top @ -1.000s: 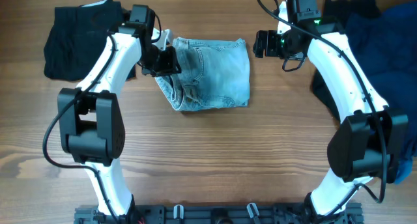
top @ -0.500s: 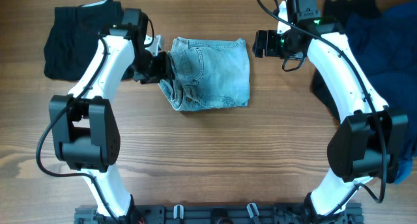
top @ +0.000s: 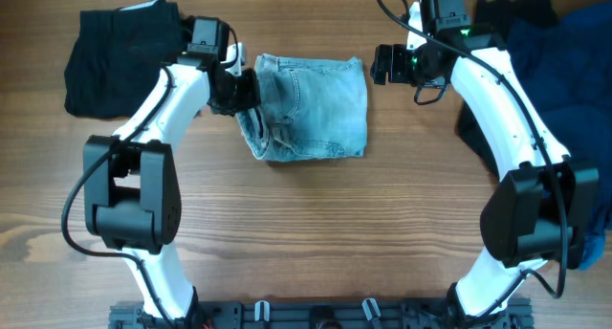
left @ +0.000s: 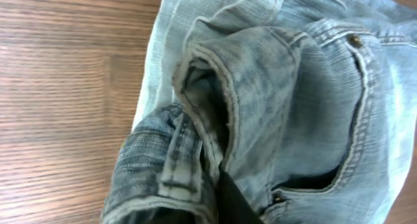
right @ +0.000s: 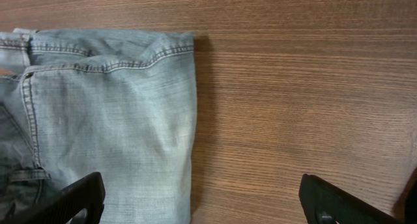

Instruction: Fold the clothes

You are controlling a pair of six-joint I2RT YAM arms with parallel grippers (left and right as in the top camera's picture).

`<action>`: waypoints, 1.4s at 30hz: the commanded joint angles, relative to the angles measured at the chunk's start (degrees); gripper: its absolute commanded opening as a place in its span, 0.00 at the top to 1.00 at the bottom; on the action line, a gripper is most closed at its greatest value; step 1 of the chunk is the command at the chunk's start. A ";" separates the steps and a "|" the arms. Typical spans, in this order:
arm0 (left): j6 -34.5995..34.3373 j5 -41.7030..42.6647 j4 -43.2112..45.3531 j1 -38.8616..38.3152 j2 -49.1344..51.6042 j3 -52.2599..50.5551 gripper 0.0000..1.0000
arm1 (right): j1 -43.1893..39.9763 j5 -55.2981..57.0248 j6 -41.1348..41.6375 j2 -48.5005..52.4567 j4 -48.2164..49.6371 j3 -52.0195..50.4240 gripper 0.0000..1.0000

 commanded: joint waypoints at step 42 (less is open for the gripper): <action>8.94 -5.01 15.85 4.02 -16.50 0.50 0.00 | 2.23 -11.54 -1.46 2.01 -1.99 -3.13 0.05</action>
